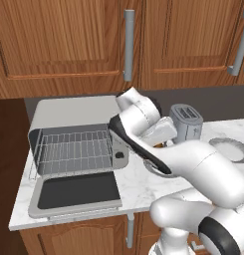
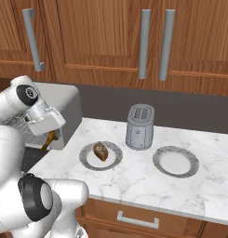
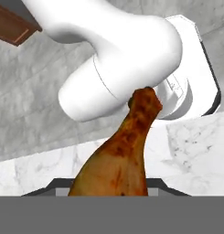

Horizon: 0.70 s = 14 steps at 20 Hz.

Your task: Open the toaster oven door. Place the bread on the bottom rack in the toaster oven and place the chicken drumstick on the top rack.

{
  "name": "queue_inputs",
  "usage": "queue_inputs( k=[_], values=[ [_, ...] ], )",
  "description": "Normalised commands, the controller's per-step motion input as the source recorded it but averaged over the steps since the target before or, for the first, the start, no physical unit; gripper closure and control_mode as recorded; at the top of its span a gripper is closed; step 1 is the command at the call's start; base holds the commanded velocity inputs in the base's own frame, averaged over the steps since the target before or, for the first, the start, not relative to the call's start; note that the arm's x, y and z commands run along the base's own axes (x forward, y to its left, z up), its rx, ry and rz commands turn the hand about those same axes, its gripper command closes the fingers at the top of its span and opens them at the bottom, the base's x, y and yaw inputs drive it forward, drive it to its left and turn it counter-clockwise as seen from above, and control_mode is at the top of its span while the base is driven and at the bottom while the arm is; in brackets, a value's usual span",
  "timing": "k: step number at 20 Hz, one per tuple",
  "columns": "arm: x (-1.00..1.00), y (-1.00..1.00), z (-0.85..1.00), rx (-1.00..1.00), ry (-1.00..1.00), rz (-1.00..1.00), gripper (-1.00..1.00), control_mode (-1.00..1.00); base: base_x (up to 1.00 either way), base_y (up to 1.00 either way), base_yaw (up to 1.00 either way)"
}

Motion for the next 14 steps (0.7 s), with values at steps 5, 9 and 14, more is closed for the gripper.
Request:
queue_inputs(
  k=[5, 9, 14],
  values=[
    [0.03, 1.00, -0.14, 0.05, 0.00, 0.22, 1.00, -1.00, 0.00, 0.00, 0.00],
    [0.15, 1.00, 0.00, 0.13, 0.00, 0.14, 1.00, -1.00, 0.00, 0.00, 0.00],
    [0.34, 0.99, -0.06, 0.15, 0.04, 0.06, 1.00, -1.00, 0.00, 0.00, 0.00]
  ],
)
